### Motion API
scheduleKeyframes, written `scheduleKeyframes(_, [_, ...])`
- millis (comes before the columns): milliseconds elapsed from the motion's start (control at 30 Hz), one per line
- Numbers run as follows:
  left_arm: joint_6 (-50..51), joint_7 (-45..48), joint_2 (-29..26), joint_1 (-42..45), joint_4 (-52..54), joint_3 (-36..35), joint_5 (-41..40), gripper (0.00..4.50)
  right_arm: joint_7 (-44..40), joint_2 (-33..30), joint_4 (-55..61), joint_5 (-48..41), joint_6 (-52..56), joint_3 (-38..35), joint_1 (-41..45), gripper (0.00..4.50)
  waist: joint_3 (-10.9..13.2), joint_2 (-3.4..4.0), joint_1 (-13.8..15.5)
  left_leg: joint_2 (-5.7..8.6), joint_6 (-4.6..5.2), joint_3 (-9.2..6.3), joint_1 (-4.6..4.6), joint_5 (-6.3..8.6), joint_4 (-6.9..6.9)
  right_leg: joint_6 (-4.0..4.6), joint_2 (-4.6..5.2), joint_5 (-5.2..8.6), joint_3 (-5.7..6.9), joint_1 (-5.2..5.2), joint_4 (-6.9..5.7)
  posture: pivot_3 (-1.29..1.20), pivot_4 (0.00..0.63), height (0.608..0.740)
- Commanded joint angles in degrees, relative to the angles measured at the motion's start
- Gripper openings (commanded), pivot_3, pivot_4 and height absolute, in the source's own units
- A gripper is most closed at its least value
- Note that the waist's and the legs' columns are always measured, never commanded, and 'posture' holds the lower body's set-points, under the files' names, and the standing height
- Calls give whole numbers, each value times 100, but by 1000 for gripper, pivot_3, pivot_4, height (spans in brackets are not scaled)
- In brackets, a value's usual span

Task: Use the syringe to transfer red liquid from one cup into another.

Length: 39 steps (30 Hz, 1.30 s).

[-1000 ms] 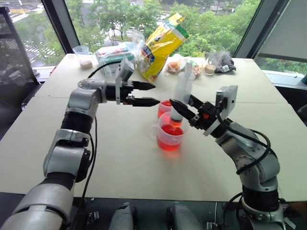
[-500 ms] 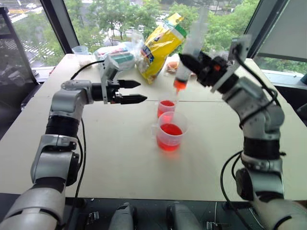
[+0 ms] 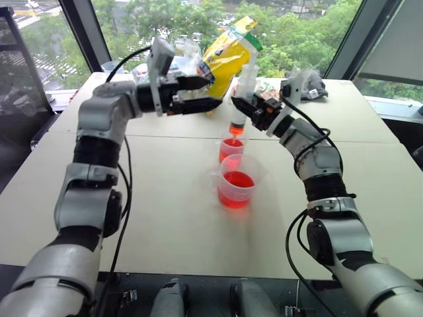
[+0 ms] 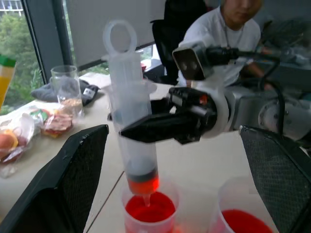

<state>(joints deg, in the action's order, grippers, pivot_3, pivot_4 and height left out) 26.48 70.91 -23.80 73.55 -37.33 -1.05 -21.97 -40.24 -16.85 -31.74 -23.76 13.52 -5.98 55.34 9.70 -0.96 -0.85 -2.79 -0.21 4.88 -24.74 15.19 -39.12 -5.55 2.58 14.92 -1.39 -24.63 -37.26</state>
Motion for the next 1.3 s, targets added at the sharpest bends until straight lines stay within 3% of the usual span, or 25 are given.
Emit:
scheduleKeyframes(33, [-407, -10, 186, 633, -614, -163, 12, 4434, -51, -2, 162, 22, -137, -83, 88, 1529, 0, 0, -9, 0, 0, 0, 0, 0, 0, 0, -1, 0, 0, 0, 0, 0, 150, 740])
scheduleKeyframes(433, [-1467, 76, 729, 1617, -2452, -27, 626, 4434, -112, 46, 319, 254, -189, 14, -2, 1529, 2, 3, -27, -2, 0, 1, 1, 0, 5, 0, -6, 0, -1, -5, -2, 0, 150, 740])
scheduleKeyframes(833, [-1794, -46, 1000, 1972, -3160, -231, 885, 4434, -190, 33, 670, 357, -128, 116, -122, 1529, 2, 4, -18, -2, 0, 0, 0, 0, 6, -1, -5, 0, -1, -5, -1, 0, 150, 740])
scheduleKeyframes(933, [-1809, -61, 1069, 2017, -3246, -280, 907, 3555, -195, 23, 723, 376, -113, 131, -147, 1529, 2, 4, -18, -2, 0, 0, 0, 0, 5, -1, -5, 1, -1, -5, -1, 0, 150, 740])
scheduleKeyframes(1167, [-1851, -151, 1164, 2026, -3349, -361, 987, 30, -212, 11, 786, 424, -76, 114, -180, 1529, 2, 4, -28, -2, 0, -2, 0, 0, 6, -1, -7, 1, -1, -6, -3, 0, 150, 740])
scheduleKeyframes(1300, [-1910, -174, 1174, 1969, -3387, -361, 1081, 30, -217, -1, 841, 441, -54, 104, -205, 1529, 2, 4, -16, -2, 0, 0, 0, 0, 5, -1, -6, 1, -1, -6, -2, 0, 150, 740])
